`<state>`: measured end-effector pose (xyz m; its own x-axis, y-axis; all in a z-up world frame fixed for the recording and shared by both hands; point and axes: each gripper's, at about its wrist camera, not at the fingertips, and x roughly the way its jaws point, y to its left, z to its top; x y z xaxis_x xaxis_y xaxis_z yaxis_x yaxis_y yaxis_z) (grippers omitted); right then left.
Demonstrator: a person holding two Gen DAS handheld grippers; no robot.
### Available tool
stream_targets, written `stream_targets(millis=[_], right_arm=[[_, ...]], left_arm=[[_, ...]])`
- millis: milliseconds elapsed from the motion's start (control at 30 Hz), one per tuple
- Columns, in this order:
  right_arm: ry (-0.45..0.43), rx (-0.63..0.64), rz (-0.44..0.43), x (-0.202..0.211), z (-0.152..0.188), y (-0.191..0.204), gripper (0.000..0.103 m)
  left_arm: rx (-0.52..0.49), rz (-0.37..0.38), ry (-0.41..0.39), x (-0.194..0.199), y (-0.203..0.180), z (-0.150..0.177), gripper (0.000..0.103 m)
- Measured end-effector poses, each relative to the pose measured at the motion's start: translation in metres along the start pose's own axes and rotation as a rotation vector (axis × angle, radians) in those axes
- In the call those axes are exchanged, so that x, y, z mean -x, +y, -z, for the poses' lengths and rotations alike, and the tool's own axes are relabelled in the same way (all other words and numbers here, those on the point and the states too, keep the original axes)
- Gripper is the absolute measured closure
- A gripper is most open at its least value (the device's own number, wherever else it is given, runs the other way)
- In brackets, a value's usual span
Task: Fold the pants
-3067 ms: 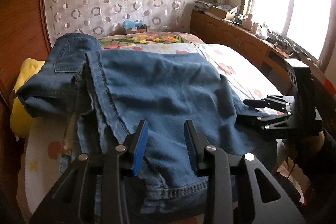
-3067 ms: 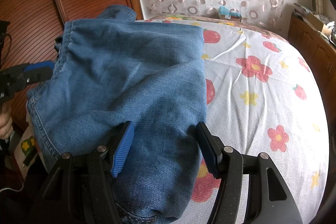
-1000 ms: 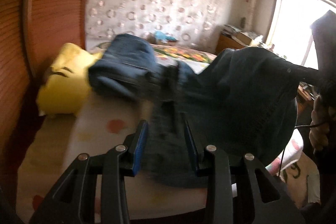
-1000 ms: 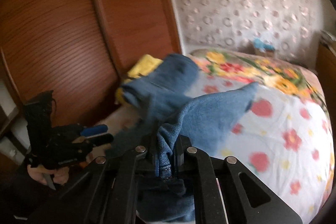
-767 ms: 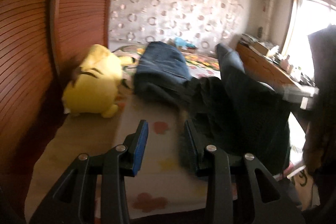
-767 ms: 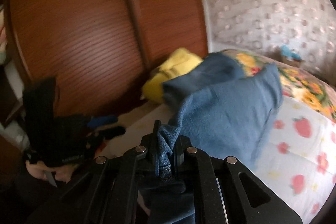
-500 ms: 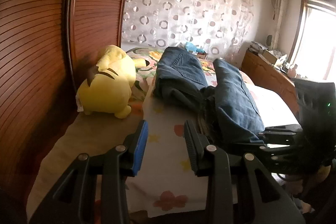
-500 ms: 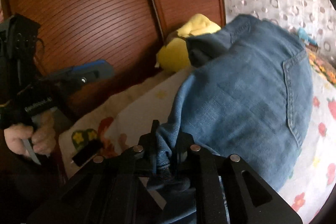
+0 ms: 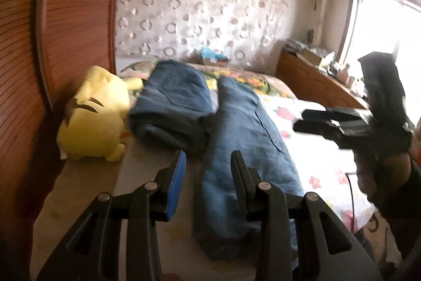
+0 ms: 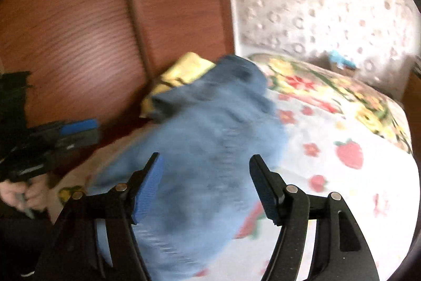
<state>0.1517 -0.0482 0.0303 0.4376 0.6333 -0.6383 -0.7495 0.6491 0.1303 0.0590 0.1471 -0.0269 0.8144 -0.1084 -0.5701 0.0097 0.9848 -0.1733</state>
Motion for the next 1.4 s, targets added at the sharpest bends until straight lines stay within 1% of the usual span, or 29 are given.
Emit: stream_targets(millis=[33, 133, 200, 233, 267, 333, 367, 500, 567, 700, 733, 800, 833, 900, 933, 967, 1033, 1067, 1100, 1233, 1333, 1367, 1400], right_arm=[[0.014, -0.02, 0.014, -0.009, -0.001, -0.013, 0.032], [0.05, -0.043, 0.033, -0.037, -0.004, -0.036, 0.031], [0.073, -0.057, 0.022, -0.051, -0.003, -0.049, 0.03], [0.087, -0.065, 0.019, -0.058, -0.001, -0.055, 0.029], [0.098, -0.071, 0.015, -0.063, -0.002, -0.061, 0.027], [0.139, -0.085, -0.015, -0.079, 0.004, -0.068, 0.023], [0.151, -0.091, -0.022, -0.084, 0.006, -0.07, 0.021], [0.2, -0.127, -0.082, -0.106, 0.02, -0.081, 0.018], [0.211, -0.142, -0.113, -0.113, 0.023, -0.083, 0.018], [0.226, -0.163, -0.197, -0.116, 0.028, -0.084, 0.017], [0.224, -0.15, -0.201, -0.116, 0.029, -0.081, 0.018], [0.232, -0.133, -0.216, -0.114, 0.029, -0.073, 0.026], [0.234, -0.134, -0.218, -0.112, 0.03, -0.071, 0.031], [0.23, -0.145, -0.234, -0.109, 0.031, -0.07, 0.046], [0.225, -0.151, -0.252, -0.105, 0.03, -0.071, 0.064], [0.223, -0.161, -0.275, -0.103, 0.027, -0.072, 0.071], [0.21, -0.146, -0.28, -0.089, 0.021, -0.068, 0.082], [0.2, -0.113, -0.27, -0.082, 0.017, -0.061, 0.083], [0.185, -0.088, -0.257, -0.071, 0.013, -0.054, 0.084], [0.139, -0.037, -0.267, -0.04, -0.007, -0.036, 0.086], [0.103, -0.011, -0.264, -0.021, -0.035, -0.026, 0.087], [0.095, -0.008, -0.266, -0.017, -0.041, -0.025, 0.087], [0.086, 0.007, -0.274, -0.011, -0.054, -0.021, 0.087]], left_arm=[[-0.002, -0.001, 0.012, -0.005, -0.002, 0.001, 0.069], [0.008, -0.006, 0.065, -0.023, -0.002, 0.009, 0.069], [0.025, -0.019, 0.095, -0.033, 0.003, 0.016, 0.069], [0.038, -0.014, 0.118, -0.04, 0.007, 0.02, 0.069], [0.039, -0.013, 0.135, -0.044, 0.008, 0.023, 0.069], [0.017, -0.036, 0.187, -0.056, 0.008, 0.031, 0.069], [0.022, -0.039, 0.197, -0.06, 0.008, 0.034, 0.069], [0.055, -0.016, 0.197, -0.065, 0.013, 0.042, 0.068], [0.085, 0.011, 0.193, -0.066, 0.017, 0.045, 0.068], [0.117, 0.056, 0.176, -0.066, 0.023, 0.049, 0.068], [0.121, 0.059, 0.174, -0.065, 0.021, 0.049, 0.069], [0.128, 0.066, 0.17, -0.065, 0.023, 0.05, 0.072], [0.123, 0.082, 0.166, -0.063, 0.021, 0.051, 0.077], [0.103, 0.075, 0.163, -0.063, 0.019, 0.052, 0.08], [0.087, 0.071, 0.165, -0.062, 0.017, 0.051, 0.081], [0.079, 0.069, 0.162, -0.06, 0.015, 0.05, 0.084], [0.076, 0.079, 0.159, -0.055, 0.013, 0.048, 0.09], [0.071, 0.092, 0.153, -0.052, 0.012, 0.046, 0.093], [0.074, 0.097, 0.147, -0.049, 0.012, 0.044, 0.095], [0.101, 0.134, 0.106, -0.036, 0.01, 0.029, 0.095], [0.092, 0.16, 0.059, -0.026, 0.005, 0.01, 0.098], [0.084, 0.157, 0.039, -0.023, 0.003, 0.001, 0.098], [0.074, 0.152, 0.024, -0.02, 0.001, -0.004, 0.098]])
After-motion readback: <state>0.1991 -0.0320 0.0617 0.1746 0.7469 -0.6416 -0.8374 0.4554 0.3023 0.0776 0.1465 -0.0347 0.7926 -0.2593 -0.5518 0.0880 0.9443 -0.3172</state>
